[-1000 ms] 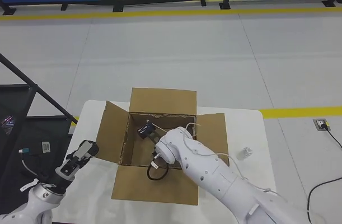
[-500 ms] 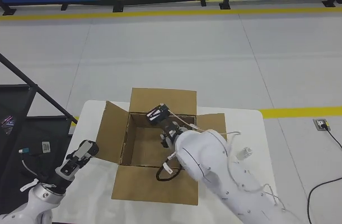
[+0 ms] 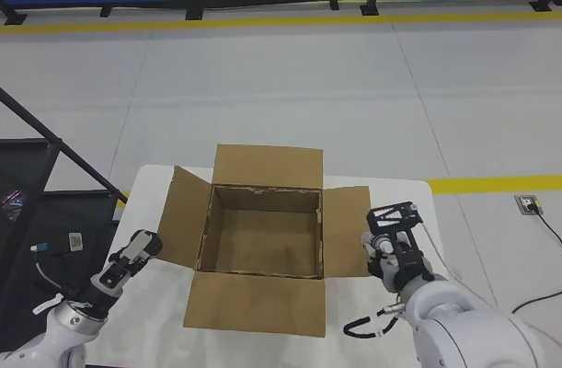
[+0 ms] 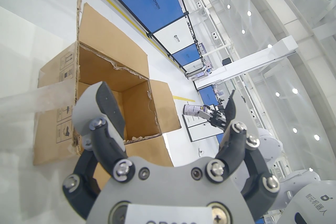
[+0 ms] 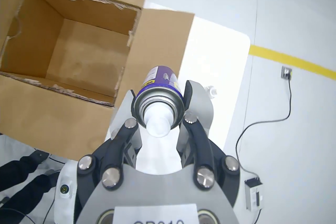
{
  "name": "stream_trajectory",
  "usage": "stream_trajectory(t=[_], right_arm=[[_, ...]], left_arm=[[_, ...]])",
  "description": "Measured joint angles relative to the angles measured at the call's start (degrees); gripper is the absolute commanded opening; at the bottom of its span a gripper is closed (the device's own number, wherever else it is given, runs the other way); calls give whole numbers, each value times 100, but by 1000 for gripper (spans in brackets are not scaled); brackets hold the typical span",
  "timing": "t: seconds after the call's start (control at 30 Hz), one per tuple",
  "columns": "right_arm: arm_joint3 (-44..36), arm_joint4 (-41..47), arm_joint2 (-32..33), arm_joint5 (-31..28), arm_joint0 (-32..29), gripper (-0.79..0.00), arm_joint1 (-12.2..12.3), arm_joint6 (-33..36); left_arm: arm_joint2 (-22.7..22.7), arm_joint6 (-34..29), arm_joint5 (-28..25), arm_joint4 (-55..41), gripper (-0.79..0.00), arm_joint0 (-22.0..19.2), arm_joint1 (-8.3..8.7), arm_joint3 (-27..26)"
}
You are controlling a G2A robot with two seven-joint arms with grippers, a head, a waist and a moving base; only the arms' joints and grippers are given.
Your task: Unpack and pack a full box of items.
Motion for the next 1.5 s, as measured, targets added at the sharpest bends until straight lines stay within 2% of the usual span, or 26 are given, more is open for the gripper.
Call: stream_trajectory(t=[0.23,0.43,0.53,0.8,1.13,1.17,1.3,1.5], right_arm=[[-2,956,1364,-111,-1224,-785,61,-604],[150,1362,1956,-62,-1903,-785,83,-844],[610,1529,2122,-13,-1803,-785,93,-924],[1684,1904,2153,-427,-1309,-785,147,-1236],[2817,1723,1787,-415,-344,-785,199,-887],[2887,1710,1767,-404,-281,-776,204,-856],[3083,1687,1688,-370,-93,-566,221,-739],[3300,1715,1615,-388,42,-443,246,-698]], left_arm=[[0,0,0,0,0,0,0,0],[0,0,0,0,0,0,0,0],[0,0,0,0,0,0,0,0],[0,0,0,0,0,0,0,0],[0,0,0,0,0,0,0,0],[0,0,0,0,0,0,0,0],[0,0,0,0,0,0,0,0],[0,0,0,0,0,0,0,0]])
